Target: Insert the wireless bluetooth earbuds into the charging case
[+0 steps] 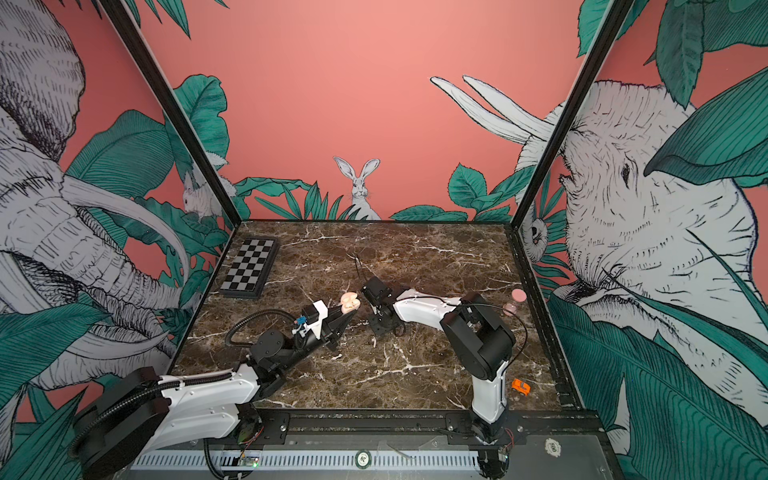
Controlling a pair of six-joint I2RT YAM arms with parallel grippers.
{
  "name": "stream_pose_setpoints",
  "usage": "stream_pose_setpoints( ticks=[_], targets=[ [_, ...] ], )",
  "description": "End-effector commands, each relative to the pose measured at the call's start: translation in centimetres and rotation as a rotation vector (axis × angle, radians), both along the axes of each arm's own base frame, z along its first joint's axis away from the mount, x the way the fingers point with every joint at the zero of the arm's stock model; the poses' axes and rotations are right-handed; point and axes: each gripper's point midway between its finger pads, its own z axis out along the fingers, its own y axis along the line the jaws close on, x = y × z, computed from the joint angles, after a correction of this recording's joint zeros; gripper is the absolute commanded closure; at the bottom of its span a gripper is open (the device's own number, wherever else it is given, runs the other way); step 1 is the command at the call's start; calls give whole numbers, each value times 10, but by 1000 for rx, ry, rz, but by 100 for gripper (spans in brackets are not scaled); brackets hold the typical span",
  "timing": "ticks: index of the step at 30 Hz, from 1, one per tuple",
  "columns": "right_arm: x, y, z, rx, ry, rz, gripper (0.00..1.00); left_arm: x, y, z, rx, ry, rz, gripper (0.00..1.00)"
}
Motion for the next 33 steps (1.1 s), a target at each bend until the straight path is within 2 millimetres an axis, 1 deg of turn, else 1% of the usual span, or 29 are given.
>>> stream_pose_setpoints(
  ticks=[1, 6, 10, 12, 16, 18, 21, 23, 30, 33],
  targets=[
    [-12, -13, -8, -41, 34, -28, 77, -5, 0, 9, -17, -27, -13, 100],
    [-14, -13, -6, -28, 52, -78, 80, -4, -1, 9, -14, -26, -17, 100],
    [-15, -20, -4, -39, 73, -184, 85, -5, -1, 9, -14, -27, -18, 100],
    [-15, -29, -2, -63, 78, -248, 83, -4, -1, 9, -14, -26, -16, 100],
    [-15, -37, -2, -81, 82, -313, 81, -4, -2, 10, -13, -26, -21, 100],
    [-18, -36, -4, -69, 100, -314, 80, -5, -3, 9, -12, -27, -27, 100],
    [-20, -34, -4, -51, 123, -319, 77, -5, -3, 9, -10, -26, -27, 100],
    [-19, -37, -3, -62, 122, -327, 75, -5, -3, 9, -10, -28, -27, 100],
    [-18, -39, 1, -92, 124, -297, 75, -6, -2, 10, -10, -30, -26, 100],
    [-20, -35, 0, -80, 139, -283, 75, -5, -2, 9, -8, -30, -25, 100]
  ],
)
